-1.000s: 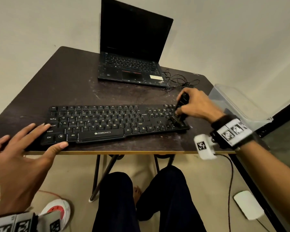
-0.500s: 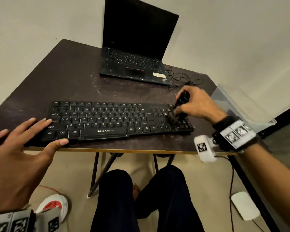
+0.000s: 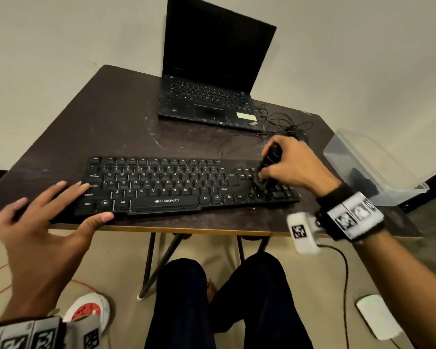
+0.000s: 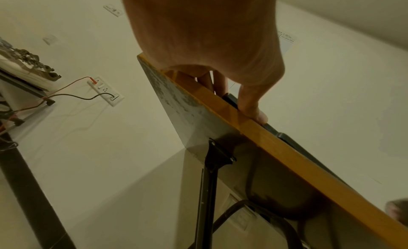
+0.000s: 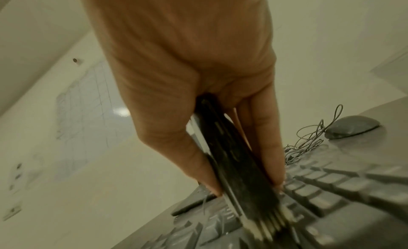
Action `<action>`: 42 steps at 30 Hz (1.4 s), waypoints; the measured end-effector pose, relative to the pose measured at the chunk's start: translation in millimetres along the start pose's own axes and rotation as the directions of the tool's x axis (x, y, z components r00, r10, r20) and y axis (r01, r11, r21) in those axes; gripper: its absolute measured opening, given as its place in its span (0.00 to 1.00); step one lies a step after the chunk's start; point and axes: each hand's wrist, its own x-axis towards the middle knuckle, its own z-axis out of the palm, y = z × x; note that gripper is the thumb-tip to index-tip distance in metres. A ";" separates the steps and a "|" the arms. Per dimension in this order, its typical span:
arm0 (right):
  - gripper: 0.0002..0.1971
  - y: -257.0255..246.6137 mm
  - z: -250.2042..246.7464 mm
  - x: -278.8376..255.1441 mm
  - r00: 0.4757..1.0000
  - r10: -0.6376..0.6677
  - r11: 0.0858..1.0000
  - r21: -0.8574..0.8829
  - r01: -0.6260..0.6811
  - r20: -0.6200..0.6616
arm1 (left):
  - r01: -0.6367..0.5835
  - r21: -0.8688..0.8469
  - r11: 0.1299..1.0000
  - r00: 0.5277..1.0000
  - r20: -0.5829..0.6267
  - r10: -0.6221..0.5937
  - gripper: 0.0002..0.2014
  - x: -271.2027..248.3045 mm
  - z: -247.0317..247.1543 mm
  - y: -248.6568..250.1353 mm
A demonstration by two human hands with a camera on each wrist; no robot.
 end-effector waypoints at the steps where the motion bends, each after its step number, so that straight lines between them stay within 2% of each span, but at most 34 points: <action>1: 0.17 -8.3 3.1 13.4 1.000 -0.002 1.000 0.021 0.002 -0.031 | 0.006 -0.012 1.000 1.000 -0.028 -0.007 0.37 3.1 3.9 -3.6; 4: 0.17 -31.4 15.1 43.0 0.992 -0.031 0.994 0.101 0.043 -0.123 | 0.009 -0.006 1.000 0.998 -0.055 -0.010 0.41 3.3 12.6 -15.7; 6: 0.17 -42.0 25.6 42.2 0.991 -0.075 0.991 0.100 0.086 -0.110 | -0.015 0.033 0.999 0.996 -0.083 0.017 0.41 0.1 13.2 -9.8; 10: 0.17 -40.3 31.0 6.3 0.989 -0.138 0.989 0.049 0.140 -0.050 | -0.031 0.094 0.995 0.994 -0.103 0.040 0.40 0.3 12.6 -2.6; 14: 0.20 -0.7 18.2 -29.2 0.999 -0.034 0.947 0.319 0.035 -0.006 | -0.033 0.087 0.996 0.994 -0.105 0.042 0.45 0.5 14.5 -11.1; 16: 0.20 24.8 11.7 -43.5 0.994 0.107 0.840 0.537 -0.075 -0.028 | -0.025 0.092 0.995 0.993 -0.109 0.035 0.43 2.0 15.9 -16.0; 18: 0.21 51.5 8.4 -55.4 0.961 0.276 0.615 0.770 -0.171 -0.008 | -0.027 0.115 0.993 0.994 -0.099 0.038 0.42 2.5 16.1 -18.1; 20: 0.23 80.6 6.2 -64.8 0.915 0.404 0.423 0.883 -0.203 0.016 | -0.040 0.126 0.991 0.994 -0.093 0.052 0.41 3.2 16.6 -17.3; 23: 0.33 116.3 7.2 -73.3 0.876 0.478 0.295 0.927 -0.234 0.069 | -0.077 0.110 0.991 0.991 -0.097 0.088 0.40 4.3 17.9 -18.9; 25: 0.27 132.7 7.3 -77.5 0.861 0.501 0.251 0.936 -0.245 0.090 | -0.079 0.088 0.993 0.993 -0.086 0.086 0.40 3.9 19.4 -22.2; 27: 0.21 144.8 6.8 -79.7 0.850 0.519 0.227 0.944 -0.240 0.091 | -0.091 0.085 0.992 0.993 -0.072 0.097 0.39 3.1 20.5 -27.2; 31: 0.23 165.1 10.3 -81.1 0.835 0.548 0.255 0.942 -0.216 0.043 | -0.131 0.075 0.989 0.987 -0.079 0.137 0.36 5.6 29.4 -35.8; 34: 0.18 173.8 13.1 -82.4 0.802 0.597 0.240 0.954 -0.180 0.001 | -0.157 0.010 0.988 0.986 -0.058 0.157 0.38 7.0 35.2 -38.6; 35: 0.17 176.0 13.6 -83.2 0.790 0.613 0.241 0.955 -0.172 -0.013 | -0.158 0.028 0.987 0.986 -0.054 0.159 0.38 5.9 35.4 -36.1; 37: 0.22 181.4 16.0 -83.7 0.764 0.643 0.276 0.947 -0.163 -0.056 | -0.164 0.118 0.979 0.985 -0.028 0.168 0.36 2.2 34.8 -24.0; 39: 0.29 188.3 16.1 -87.5 0.724 0.679 0.332 0.931 -0.153 -0.123 | -0.255 0.122 0.959 0.965 -0.026 0.260 0.34 0.0 40.9 -9.2; 42: 0.28 205.8 15.3 -93.8 0.676 0.707 0.397 0.907 -0.140 -0.205 | -0.383 0.155 0.911 0.921 -0.009 0.389 0.31 -6.6 53.8 18.6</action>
